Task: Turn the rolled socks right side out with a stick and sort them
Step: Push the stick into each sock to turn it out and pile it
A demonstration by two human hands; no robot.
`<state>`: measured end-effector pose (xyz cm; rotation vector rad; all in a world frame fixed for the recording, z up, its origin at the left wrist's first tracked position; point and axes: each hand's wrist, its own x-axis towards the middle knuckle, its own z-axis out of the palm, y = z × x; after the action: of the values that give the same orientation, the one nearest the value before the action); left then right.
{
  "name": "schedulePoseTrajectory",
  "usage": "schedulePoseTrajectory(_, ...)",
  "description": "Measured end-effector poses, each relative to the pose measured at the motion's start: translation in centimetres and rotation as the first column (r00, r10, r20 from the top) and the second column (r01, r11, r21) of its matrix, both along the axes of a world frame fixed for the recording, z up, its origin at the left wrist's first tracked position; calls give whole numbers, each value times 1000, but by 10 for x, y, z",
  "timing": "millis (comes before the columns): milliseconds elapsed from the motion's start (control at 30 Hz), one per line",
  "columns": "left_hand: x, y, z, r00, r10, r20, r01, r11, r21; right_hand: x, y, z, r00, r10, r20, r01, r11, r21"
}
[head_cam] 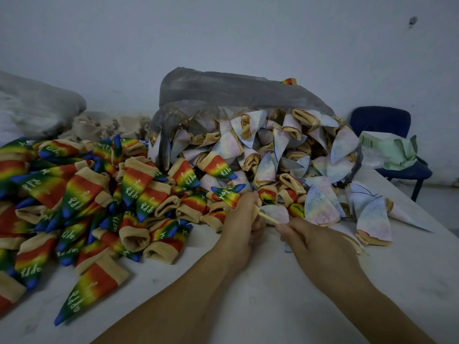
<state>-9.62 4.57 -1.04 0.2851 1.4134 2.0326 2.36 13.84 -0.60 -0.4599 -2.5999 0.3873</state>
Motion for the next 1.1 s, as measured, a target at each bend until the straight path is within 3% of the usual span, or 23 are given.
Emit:
schedulePoseTrajectory(433, 1, 0, 1, 999, 29, -28, -28, 1000, 7, -3, -1, -1, 999, -17, 38, 23, 982, -187)
schedulePoseTrajectory(567, 3, 3, 3, 997, 61, -40, -63, 996, -56, -3, -6, -1, 998, -34, 51, 46, 969, -241)
schedulePoseTrajectory(733, 5, 12, 4, 984, 176, -29, -178, 963, -201, -8, -16, -1, 999, -39, 24, 46, 824, -564)
schedulePoseTrajectory(833, 3, 13, 3, 978, 205, -49, -210, 952, -223, -8, -18, -2, 999, -43, 19, 44, 741, -670)
schedulePoseTrajectory(1100, 5, 4, -4, 990, 140, -29, -140, 990, 25, -7, -11, -5, 999, -37, -4, 29, 844, -536)
